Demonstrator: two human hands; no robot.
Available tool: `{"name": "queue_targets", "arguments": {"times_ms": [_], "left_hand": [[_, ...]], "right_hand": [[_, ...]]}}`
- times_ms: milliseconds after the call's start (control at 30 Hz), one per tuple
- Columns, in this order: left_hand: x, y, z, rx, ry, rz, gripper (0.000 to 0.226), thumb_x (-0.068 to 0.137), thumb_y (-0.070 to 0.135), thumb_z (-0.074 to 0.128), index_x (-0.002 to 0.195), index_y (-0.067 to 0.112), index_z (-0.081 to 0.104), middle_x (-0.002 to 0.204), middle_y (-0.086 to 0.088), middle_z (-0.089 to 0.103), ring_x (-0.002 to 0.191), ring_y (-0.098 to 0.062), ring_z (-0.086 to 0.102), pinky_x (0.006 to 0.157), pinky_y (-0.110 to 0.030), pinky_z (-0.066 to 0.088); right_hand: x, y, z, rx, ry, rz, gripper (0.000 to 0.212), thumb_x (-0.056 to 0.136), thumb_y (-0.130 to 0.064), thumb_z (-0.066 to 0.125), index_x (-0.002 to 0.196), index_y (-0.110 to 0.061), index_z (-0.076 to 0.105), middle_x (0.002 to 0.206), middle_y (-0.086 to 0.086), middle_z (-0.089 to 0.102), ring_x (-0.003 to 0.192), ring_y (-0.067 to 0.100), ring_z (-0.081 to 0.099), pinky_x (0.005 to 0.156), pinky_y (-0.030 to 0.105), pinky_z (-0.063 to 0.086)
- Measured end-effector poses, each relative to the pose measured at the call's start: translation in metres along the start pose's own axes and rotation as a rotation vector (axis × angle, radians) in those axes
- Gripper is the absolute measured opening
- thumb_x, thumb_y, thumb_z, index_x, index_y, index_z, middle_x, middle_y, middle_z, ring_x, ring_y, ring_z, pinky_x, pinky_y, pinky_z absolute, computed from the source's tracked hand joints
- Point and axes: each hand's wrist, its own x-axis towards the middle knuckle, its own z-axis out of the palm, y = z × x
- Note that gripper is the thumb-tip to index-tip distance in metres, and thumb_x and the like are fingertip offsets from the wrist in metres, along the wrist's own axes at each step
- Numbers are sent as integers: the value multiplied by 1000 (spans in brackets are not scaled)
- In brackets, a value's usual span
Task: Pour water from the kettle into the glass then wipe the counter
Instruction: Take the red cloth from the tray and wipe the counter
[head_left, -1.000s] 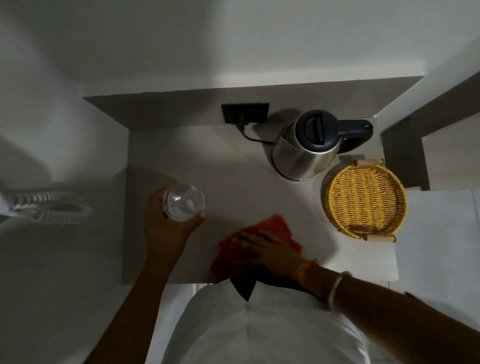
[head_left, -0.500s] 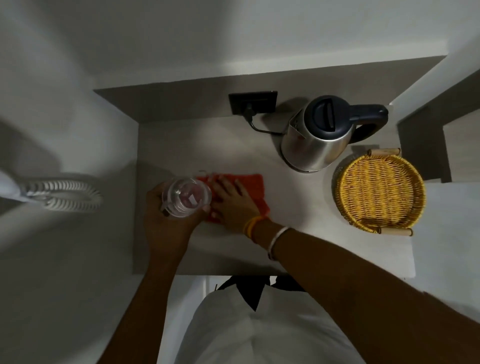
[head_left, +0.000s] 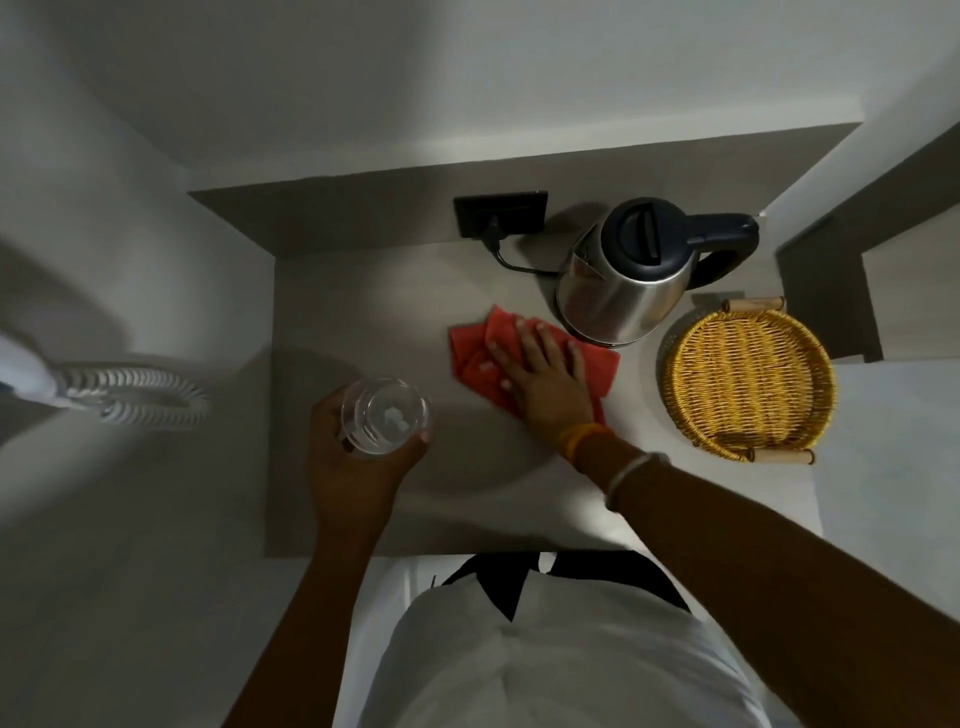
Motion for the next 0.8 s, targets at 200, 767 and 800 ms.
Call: {"name": "queue_targets", "arguments": {"times_ms": [200,767,800], "left_hand": [[1,6,7,-11,-23,47,76,60,5,102,125,14,66,117,5,71,102,0,71,87,-19,58],[-8,-5,42,43,-203,187,80,60,18,102,115,58,60,116,30,70,109,5,68,92,-23,57],[-8,-7,47,38,-222,192,82,60,14,103,113,61,61,114,34,70,107,6,68,92,-20,57]], "right_hand": [[41,-74,2,-27,-123,-162,67,102,-54,42,163,-42,15,174,6,0,158,37,-2,123,63,6],[-112,7,-26,110,-181,-376,52,88,-31,67,136,-49,59,143,-10,62,121,28,56,91,43,45],[-114,16,-39,134,-124,-302,59,86,-18,72,137,-45,60,140,-6,64,119,29,57,92,44,46]]}}
